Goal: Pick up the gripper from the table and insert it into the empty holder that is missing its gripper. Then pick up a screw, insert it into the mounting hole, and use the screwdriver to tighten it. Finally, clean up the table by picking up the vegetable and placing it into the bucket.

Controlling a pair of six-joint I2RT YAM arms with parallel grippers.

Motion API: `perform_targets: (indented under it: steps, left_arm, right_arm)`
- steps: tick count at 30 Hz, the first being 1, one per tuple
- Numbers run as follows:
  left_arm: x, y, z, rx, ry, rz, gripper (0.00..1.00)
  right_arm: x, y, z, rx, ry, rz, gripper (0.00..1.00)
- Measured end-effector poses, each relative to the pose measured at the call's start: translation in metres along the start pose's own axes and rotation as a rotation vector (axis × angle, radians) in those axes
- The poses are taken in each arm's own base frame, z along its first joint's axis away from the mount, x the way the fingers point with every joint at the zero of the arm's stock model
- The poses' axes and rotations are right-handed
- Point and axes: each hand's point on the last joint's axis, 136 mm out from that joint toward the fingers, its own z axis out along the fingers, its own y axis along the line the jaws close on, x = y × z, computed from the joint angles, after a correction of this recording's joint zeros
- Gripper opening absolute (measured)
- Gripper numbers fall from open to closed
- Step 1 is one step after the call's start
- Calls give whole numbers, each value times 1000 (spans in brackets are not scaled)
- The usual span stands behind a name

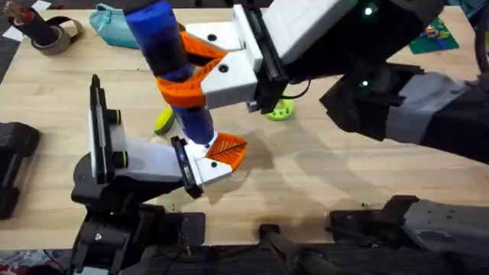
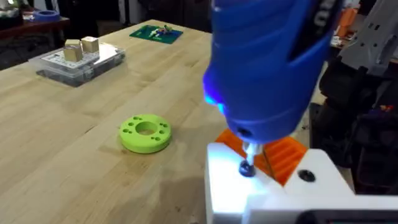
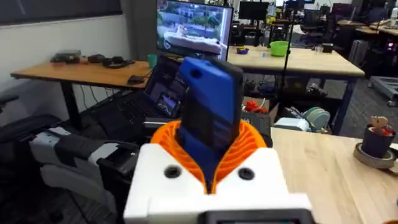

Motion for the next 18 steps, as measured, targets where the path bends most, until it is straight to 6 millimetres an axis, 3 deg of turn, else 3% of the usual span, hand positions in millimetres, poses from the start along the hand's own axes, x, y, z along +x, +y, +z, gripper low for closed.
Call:
perform_targets:
  steps: [18]
  left_arm:
    - [0,0,0,0,0,0,9]
  right_arm:
    - [7,-2,-1,20,5,12,26]
